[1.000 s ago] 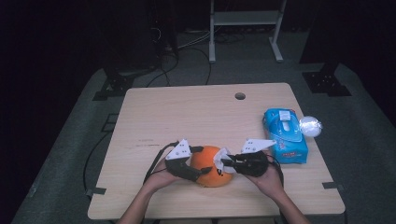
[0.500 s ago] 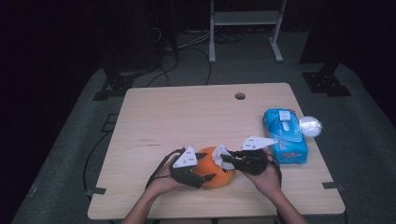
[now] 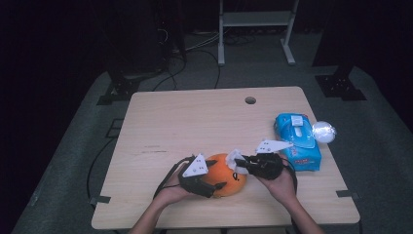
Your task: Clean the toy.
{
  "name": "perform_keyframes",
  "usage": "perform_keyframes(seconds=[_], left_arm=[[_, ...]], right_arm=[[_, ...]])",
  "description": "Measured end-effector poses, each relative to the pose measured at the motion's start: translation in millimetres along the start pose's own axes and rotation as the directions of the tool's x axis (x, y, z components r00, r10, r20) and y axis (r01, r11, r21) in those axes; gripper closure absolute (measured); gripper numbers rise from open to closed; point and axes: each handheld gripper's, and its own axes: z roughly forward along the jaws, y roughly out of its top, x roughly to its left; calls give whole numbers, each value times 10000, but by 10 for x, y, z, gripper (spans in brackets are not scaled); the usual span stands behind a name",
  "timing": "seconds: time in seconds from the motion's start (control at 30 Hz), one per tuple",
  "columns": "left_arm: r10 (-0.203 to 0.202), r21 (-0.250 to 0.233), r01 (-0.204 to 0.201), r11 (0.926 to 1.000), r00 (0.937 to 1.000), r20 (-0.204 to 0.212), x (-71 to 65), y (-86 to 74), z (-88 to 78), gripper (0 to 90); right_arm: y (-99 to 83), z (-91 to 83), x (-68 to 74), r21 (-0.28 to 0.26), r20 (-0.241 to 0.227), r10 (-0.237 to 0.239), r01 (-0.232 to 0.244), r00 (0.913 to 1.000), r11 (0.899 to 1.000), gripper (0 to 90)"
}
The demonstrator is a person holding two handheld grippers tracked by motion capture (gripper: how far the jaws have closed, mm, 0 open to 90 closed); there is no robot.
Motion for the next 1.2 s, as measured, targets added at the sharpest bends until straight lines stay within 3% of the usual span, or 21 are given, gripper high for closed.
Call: perform_keyframes(seconds=[0.1,0.17,0.3,0.47,0.53,0.57,0.63,0.7,0.77,0.87,0.93,1.03,1.13,1.2], left_arm=[[63,64,-63,10000,10000,2,17,8,-19,215],[24,-48,-24,10000,10000,31,56,40,-62,196],[-538,-474,548,9974,9983,222,166,108,-178,183],[-582,-485,582,9971,9983,18,219,103,-222,152],[-707,-200,702,9973,9972,-226,240,99,-219,101],[-824,-286,818,9962,9964,-217,251,86,-220,102],[-1123,-260,1124,9933,9937,31,266,56,-202,119],[-1109,-204,1117,9935,9932,342,248,20,-169,194],[-1228,-256,1236,9920,9919,333,219,4,-145,257],[-978,-215,985,9949,9947,307,174,26,-139,300],[-822,-217,829,9963,9961,320,131,33,-124,307],[-384,-212,393,9990,9984,403,79,41,-119,309],[-272,-202,278,9994,9991,327,57,40,-128,308],[-296,-272,304,9992,9992,279,51,32,-126,308]], right_arm=[[27,45,119,229,37,-623,622,9981,9978,787],[1,67,90,325,-127,-494,498,9987,9982,787],[-45,76,43,460,-451,-333,353,9984,9983,787],[-52,68,38,554,-688,-367,405,9970,9976,786],[-58,59,38,576,-763,-431,476,9961,9972,787],[-60,53,40,582,-771,-458,503,9960,9970,787],[-66,41,40,601,-828,-491,542,9954,9967,786],[-65,32,38,609,-872,-543,597,9947,9964,785],[-60,8,23,538,-718,-585,624,9957,9966,783],[-58,-29,-21,349,-188,-302,309,9994,9989,784],[-49,-34,-24,208,-138,-176,179,9997,9996,784],[2,-25,87,-85,-233,-446,444,9987,9990,785],[33,-9,169,-135,-122,-808,806,9967,9967,782],[10,-13,114,-42,-62,-558,558,9984,9984,782]])
